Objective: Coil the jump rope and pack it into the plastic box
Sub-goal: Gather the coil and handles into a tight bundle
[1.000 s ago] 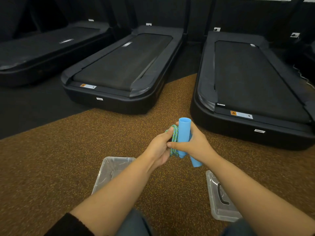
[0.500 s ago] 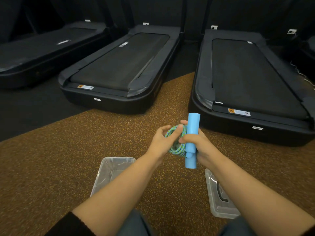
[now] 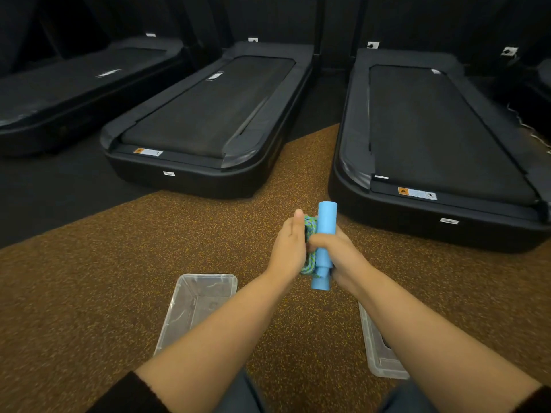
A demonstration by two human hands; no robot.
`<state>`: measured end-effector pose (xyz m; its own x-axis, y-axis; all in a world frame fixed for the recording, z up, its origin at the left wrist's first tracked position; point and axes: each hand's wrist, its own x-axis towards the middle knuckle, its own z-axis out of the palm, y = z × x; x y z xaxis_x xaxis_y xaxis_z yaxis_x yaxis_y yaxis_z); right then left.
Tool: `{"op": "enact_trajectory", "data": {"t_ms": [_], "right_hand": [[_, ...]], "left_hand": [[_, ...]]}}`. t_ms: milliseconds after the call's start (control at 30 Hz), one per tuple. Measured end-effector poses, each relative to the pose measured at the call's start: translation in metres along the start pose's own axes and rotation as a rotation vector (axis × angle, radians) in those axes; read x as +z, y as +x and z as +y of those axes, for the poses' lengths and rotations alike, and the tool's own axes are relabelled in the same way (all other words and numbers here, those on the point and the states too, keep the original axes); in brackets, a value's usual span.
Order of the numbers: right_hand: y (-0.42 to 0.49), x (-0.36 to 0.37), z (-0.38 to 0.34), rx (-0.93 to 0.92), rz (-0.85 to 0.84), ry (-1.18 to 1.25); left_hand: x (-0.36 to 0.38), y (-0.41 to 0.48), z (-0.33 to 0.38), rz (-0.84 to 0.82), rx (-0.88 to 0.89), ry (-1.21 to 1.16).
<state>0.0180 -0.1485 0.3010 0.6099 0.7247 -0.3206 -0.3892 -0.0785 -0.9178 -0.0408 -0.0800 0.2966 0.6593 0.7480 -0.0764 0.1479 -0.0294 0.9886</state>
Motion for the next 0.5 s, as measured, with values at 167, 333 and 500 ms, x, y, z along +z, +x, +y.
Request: {"op": "enact_trajectory", "data": {"t_ms": [167,333,500], "right_hand": [[0.004,-0.003,0.003,-0.067,-0.026,-0.132],[0.007,-0.002,0.008,-0.153,0.010,-0.218],[0.011,0.007,0.014,-0.207,0.125,-0.304]], "left_hand": [[-0.002,0.000,0.004,-0.250,-0.038,-0.102],[-0.008,0.004,0.006,-0.372,-0.198,-0.218],[-0.013,0.007,0.001,-0.397,-0.282,-0.281]]}}
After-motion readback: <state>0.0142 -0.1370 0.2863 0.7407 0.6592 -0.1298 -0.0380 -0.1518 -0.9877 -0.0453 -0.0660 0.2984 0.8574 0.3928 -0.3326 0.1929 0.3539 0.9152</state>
